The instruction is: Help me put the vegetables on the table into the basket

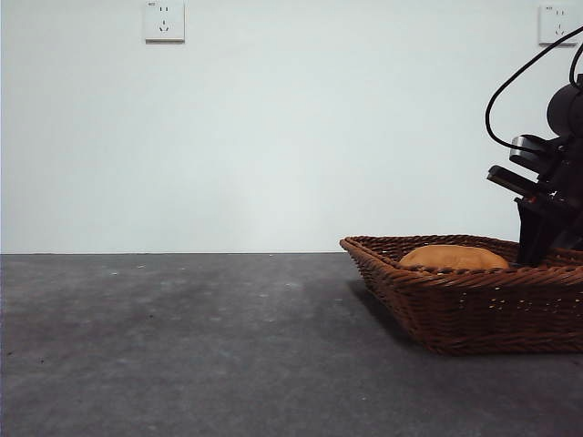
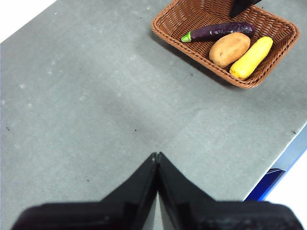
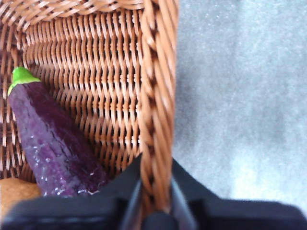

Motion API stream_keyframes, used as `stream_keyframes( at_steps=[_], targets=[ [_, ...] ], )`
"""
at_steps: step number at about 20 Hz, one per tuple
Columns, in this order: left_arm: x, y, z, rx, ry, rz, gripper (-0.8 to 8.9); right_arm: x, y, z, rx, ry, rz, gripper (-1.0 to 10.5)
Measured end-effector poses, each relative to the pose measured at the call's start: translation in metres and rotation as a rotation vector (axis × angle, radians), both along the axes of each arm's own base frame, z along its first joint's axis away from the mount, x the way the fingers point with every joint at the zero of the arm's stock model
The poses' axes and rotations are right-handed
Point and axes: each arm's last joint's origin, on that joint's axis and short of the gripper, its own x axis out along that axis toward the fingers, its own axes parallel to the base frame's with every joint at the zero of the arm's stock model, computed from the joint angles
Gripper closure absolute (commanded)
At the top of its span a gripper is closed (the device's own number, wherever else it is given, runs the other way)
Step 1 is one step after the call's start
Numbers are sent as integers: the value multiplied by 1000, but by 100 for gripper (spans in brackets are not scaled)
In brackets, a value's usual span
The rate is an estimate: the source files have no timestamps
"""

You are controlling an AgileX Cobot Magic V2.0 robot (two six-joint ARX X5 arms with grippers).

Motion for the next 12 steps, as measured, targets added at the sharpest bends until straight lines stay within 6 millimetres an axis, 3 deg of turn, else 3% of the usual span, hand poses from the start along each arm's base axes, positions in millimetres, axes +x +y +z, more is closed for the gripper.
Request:
stream_keyframes(
  at_steps=[1, 4, 6, 8, 10, 12],
  targets=[
    [0, 0, 0, 0, 0, 0, 821, 0, 0, 0, -11, -1, -4, 688],
    [0, 0, 0, 1, 1, 0, 821, -1, 0, -2, -16, 6, -6, 683],
    [0, 0, 0, 1, 0, 0, 821, -1, 0, -2, -16, 5, -6, 564],
    [0, 0, 0, 1, 1, 0, 821, -1, 0, -1, -17, 3, -6, 562],
    [0, 0, 0, 0, 0, 0, 821, -8, 0, 20, -23, -49, -9, 566],
    [0, 0, 0, 0, 0, 0, 821, -23, 0, 57, -31, -133, -11, 570]
  ],
)
